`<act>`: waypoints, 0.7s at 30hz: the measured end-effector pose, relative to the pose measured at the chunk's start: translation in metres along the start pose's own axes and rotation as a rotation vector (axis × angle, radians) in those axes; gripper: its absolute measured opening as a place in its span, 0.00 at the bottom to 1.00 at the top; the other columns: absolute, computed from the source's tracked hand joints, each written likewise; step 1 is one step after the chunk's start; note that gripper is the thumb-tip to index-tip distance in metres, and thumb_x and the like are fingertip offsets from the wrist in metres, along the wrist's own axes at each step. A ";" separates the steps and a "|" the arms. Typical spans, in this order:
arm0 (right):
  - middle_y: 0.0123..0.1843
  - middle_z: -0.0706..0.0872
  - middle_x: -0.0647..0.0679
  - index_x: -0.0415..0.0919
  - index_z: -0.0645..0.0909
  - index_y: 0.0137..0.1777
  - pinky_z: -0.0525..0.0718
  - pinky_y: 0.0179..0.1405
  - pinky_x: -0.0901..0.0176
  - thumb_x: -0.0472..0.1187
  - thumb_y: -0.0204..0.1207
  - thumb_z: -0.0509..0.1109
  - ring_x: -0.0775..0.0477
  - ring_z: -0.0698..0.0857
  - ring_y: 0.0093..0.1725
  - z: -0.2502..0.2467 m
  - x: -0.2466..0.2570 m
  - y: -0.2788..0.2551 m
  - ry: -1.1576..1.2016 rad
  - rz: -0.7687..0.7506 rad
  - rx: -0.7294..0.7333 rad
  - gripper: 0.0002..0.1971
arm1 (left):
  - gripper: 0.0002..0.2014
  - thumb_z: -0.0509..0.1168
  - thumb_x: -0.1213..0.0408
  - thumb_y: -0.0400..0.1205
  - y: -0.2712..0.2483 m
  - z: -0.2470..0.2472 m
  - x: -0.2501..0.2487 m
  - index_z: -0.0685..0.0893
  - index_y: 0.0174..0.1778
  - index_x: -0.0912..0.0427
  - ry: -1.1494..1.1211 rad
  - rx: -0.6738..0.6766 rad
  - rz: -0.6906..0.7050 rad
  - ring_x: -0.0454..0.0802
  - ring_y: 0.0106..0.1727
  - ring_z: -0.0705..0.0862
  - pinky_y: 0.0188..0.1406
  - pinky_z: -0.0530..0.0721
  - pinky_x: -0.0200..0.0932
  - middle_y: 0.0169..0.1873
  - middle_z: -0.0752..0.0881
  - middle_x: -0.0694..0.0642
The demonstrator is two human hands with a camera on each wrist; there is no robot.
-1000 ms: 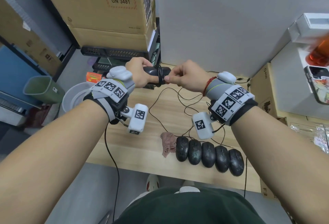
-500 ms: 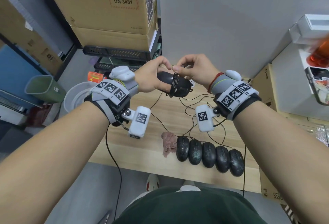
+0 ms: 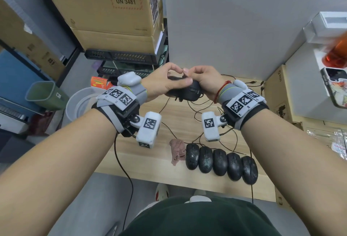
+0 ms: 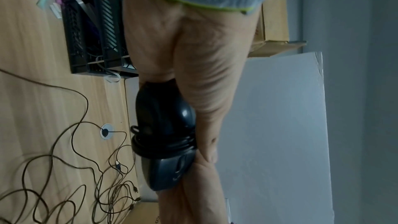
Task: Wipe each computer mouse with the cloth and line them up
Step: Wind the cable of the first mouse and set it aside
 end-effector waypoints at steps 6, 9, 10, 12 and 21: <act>0.48 0.87 0.41 0.43 0.80 0.45 0.90 0.47 0.39 0.49 0.81 0.73 0.40 0.85 0.41 -0.004 -0.007 0.002 0.021 0.127 0.054 0.10 | 0.20 0.77 0.70 0.77 0.002 0.001 0.005 0.76 0.59 0.54 -0.010 -0.031 0.044 0.52 0.39 0.86 0.30 0.85 0.40 0.49 0.82 0.65; 0.51 0.86 0.37 0.42 0.83 0.56 0.88 0.51 0.40 0.52 0.83 0.69 0.37 0.84 0.49 -0.007 -0.010 -0.001 0.032 0.172 0.110 0.13 | 0.17 0.75 0.70 0.79 0.000 0.003 0.007 0.80 0.61 0.56 -0.093 0.026 0.045 0.56 0.41 0.89 0.34 0.87 0.45 0.50 0.84 0.67; 0.51 0.87 0.38 0.40 0.84 0.58 0.89 0.48 0.45 0.52 0.84 0.67 0.38 0.85 0.50 -0.007 -0.010 -0.003 0.059 0.174 0.112 0.15 | 0.16 0.74 0.70 0.81 0.000 0.004 0.007 0.82 0.62 0.56 -0.125 0.042 0.039 0.56 0.42 0.89 0.35 0.87 0.45 0.49 0.85 0.66; 0.54 0.90 0.42 0.45 0.87 0.61 0.90 0.45 0.48 0.56 0.86 0.62 0.40 0.88 0.52 -0.009 -0.011 -0.006 0.110 0.189 0.111 0.18 | 0.13 0.72 0.69 0.83 0.001 0.005 0.008 0.85 0.62 0.56 -0.167 0.036 0.031 0.54 0.42 0.89 0.35 0.86 0.43 0.47 0.88 0.61; 0.71 0.81 0.39 0.44 0.78 0.73 0.91 0.49 0.50 0.56 0.83 0.67 0.29 0.90 0.56 -0.004 -0.014 -0.017 0.307 0.208 0.244 0.23 | 0.12 0.71 0.65 0.84 0.021 0.014 0.022 0.84 0.63 0.58 -0.420 -0.250 -0.004 0.51 0.44 0.88 0.38 0.88 0.44 0.52 0.86 0.57</act>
Point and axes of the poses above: each hand's wrist, its own y-axis towards the middle knuckle, its own z-axis out of the palm, x = y × z, the point moved 2 cm from there along y, towards the middle knuckle
